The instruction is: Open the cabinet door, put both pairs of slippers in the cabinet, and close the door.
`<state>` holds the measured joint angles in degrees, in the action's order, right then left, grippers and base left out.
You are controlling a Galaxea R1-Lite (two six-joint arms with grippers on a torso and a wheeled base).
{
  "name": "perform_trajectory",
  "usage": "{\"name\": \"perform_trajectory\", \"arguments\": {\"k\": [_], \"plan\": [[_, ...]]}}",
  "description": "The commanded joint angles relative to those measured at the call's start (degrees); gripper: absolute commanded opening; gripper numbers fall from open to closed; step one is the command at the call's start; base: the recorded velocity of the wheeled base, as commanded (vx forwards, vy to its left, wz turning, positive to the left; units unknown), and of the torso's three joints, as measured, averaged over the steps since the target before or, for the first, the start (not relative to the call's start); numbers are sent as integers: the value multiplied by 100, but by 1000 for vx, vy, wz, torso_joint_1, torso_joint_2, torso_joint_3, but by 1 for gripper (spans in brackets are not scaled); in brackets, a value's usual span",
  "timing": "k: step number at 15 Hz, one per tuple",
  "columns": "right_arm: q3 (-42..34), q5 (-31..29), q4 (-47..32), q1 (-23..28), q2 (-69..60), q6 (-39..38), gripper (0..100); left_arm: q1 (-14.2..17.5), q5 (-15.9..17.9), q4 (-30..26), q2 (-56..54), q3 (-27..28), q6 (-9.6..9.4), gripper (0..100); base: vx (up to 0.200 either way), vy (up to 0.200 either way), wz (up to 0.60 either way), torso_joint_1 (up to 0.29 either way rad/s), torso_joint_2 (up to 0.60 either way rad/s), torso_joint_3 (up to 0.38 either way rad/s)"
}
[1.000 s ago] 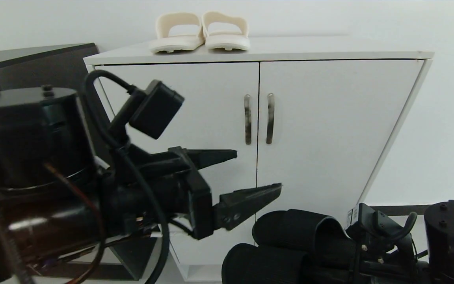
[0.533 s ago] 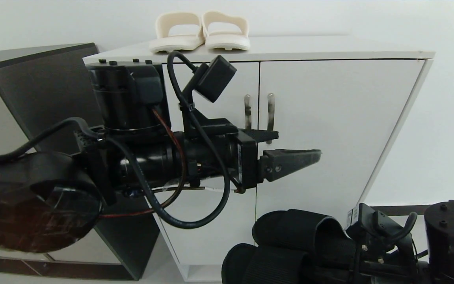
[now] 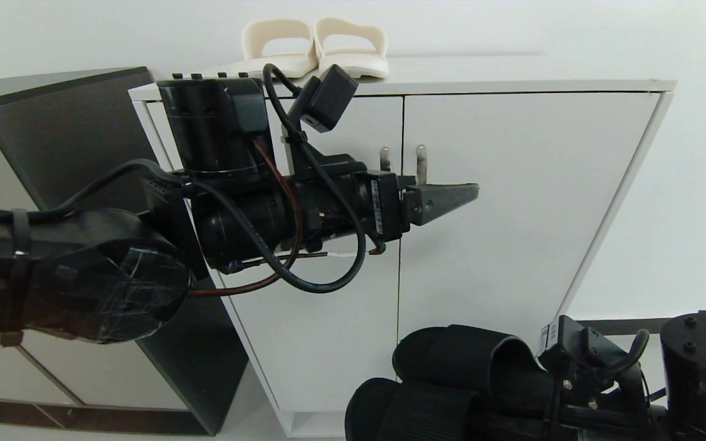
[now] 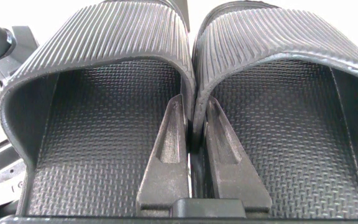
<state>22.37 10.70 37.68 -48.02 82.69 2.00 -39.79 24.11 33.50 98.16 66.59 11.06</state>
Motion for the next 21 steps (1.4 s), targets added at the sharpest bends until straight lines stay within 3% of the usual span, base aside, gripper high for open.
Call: {"name": "perform_trajectory", "arguments": {"k": [1,7,13,19,20,21], "plan": [[-5,2,2,-6,10,2,0,24,-29,7,10,4,2,100,0,0,0,0,0,0],[-5,-7,2,3,-7,2,0,296,-65,34,362,250,11,100,0,0,0,0,0,0],[-5,-7,2,-6,-7,2,0,270,-65,7,678,592,19,100,0,0,0,0,0,0],[-31,-16,-6,-6,-69,20,0,200,-38,7,766,592,178,100,0,0,0,0,0,0],[-57,-16,-6,-15,-86,20,0,173,-38,7,766,592,169,0,0,0,0,0,0,0],[-84,11,-15,-155,-218,-7,0,156,-38,16,766,584,178,0,0,0,0,0,0,0]]}}
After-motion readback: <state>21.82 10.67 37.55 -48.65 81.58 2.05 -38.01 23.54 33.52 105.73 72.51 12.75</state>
